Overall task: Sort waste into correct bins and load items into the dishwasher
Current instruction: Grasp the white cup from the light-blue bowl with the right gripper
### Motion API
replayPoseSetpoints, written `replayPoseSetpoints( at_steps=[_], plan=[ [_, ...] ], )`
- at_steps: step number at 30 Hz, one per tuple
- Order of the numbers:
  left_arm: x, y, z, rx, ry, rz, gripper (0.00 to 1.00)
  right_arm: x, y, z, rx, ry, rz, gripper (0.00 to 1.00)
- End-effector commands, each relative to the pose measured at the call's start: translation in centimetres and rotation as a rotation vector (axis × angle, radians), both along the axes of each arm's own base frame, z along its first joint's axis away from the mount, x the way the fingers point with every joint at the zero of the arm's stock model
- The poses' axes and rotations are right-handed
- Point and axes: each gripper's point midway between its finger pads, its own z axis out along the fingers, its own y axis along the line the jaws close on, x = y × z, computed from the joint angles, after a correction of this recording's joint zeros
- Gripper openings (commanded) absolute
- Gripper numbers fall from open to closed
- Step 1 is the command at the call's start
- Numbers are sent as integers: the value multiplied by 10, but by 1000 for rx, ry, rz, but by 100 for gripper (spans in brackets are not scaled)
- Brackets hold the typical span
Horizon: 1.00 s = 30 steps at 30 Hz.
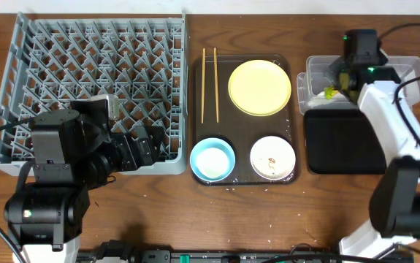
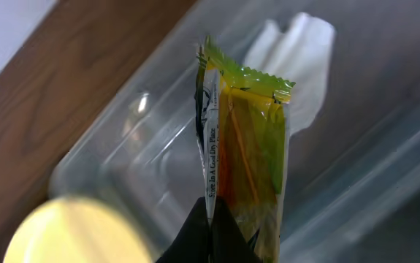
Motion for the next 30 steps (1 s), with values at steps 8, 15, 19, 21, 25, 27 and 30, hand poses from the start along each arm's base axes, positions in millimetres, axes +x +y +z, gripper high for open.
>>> replayPoseSetpoints(
  at_steps=[8,15,19,21,25,27,30],
  plan=[
    [0,-3,9,-6,-24,-18,98,13,31,41,171,-139,232,54],
    [0,-3,9,-6,-24,-18,98,-37,121,123,111,-253,727,56],
    [0,-3,9,-6,-24,-18,98,-85,175,114,104,-142,929,58],
    [0,-3,9,-6,-24,-18,98,-113,202,97,116,-40,1029,56],
    [0,-3,9,-6,-24,-18,98,-155,240,70,98,107,1224,56],
    [0,-3,9,-6,-24,-18,98,-175,258,57,80,170,1332,56],
    [0,-3,9,-4,-25,-15,98,-197,280,36,38,251,1444,55]
  ],
)
